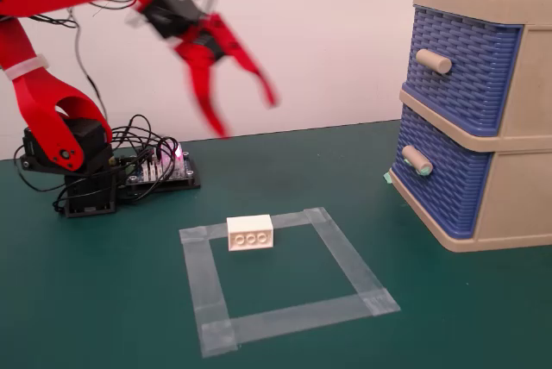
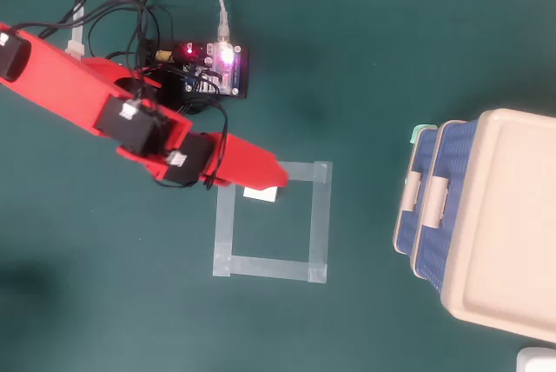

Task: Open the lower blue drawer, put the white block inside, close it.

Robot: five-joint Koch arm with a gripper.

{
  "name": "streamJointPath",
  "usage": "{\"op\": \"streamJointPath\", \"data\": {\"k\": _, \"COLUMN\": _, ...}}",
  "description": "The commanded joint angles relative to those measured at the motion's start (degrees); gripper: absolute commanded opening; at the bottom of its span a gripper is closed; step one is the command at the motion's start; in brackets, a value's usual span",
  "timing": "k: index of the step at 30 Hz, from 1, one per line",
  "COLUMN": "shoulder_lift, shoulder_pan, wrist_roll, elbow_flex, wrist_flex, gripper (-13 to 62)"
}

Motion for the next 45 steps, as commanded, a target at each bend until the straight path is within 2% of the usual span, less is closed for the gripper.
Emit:
{"op": "streamJointPath", "data": {"k": 1, "shoulder_lift": 0.3, "shoulder_pan": -3.8, "wrist_roll": 8.3, "elbow_flex": 3.4, "wrist_flex": -20.3, "gripper": 33.4}}
{"op": "streamJointPath", "data": {"k": 3, "shoulder_lift": -0.8, "shoulder_pan": -6.2, "wrist_roll": 10.8, "elbow_flex": 9.8, "wrist_flex": -33.0, "gripper": 33.4}}
{"op": "streamJointPath", "data": {"k": 7, "shoulder_lift": -11.1, "shoulder_pan": -6.8, "wrist_roll": 12.0, "elbow_flex": 19.4, "wrist_flex": -63.2, "gripper": 33.0}}
{"op": "streamJointPath", "data": {"k": 10, "shoulder_lift": -25.0, "shoulder_pan": -6.9, "wrist_roll": 12.0, "elbow_flex": 20.0, "wrist_flex": -87.4, "gripper": 32.2}}
{"op": "streamJointPath", "data": {"k": 14, "shoulder_lift": -38.5, "shoulder_pan": -6.9, "wrist_roll": 11.5, "elbow_flex": 17.4, "wrist_flex": -101.2, "gripper": 32.0}}
{"op": "streamJointPath", "data": {"k": 19, "shoulder_lift": -45.8, "shoulder_pan": -7.1, "wrist_roll": 11.5, "elbow_flex": 8.4, "wrist_flex": -101.6, "gripper": 28.2}}
{"op": "streamJointPath", "data": {"k": 27, "shoulder_lift": -62.1, "shoulder_pan": -7.4, "wrist_roll": 11.2, "elbow_flex": -10.7, "wrist_flex": -101.4, "gripper": 28.0}}
{"op": "streamJointPath", "data": {"k": 29, "shoulder_lift": -63.5, "shoulder_pan": -7.6, "wrist_roll": 11.2, "elbow_flex": -13.1, "wrist_flex": -101.1, "gripper": 27.8}}
{"op": "streamJointPath", "data": {"k": 33, "shoulder_lift": -64.2, "shoulder_pan": -11.3, "wrist_roll": 11.2, "elbow_flex": -16.2, "wrist_flex": -98.1, "gripper": 21.0}}
{"op": "streamJointPath", "data": {"k": 39, "shoulder_lift": -66.7, "shoulder_pan": -14.5, "wrist_roll": 11.2, "elbow_flex": -23.7, "wrist_flex": -94.2, "gripper": 20.5}}
{"op": "streamJointPath", "data": {"k": 42, "shoulder_lift": -68.9, "shoulder_pan": -14.7, "wrist_roll": 11.2, "elbow_flex": -28.3, "wrist_flex": -91.9, "gripper": 12.6}}
{"op": "streamJointPath", "data": {"k": 45, "shoulder_lift": -69.2, "shoulder_pan": -14.2, "wrist_roll": 11.2, "elbow_flex": -29.6, "wrist_flex": -87.4, "gripper": -1.1}}
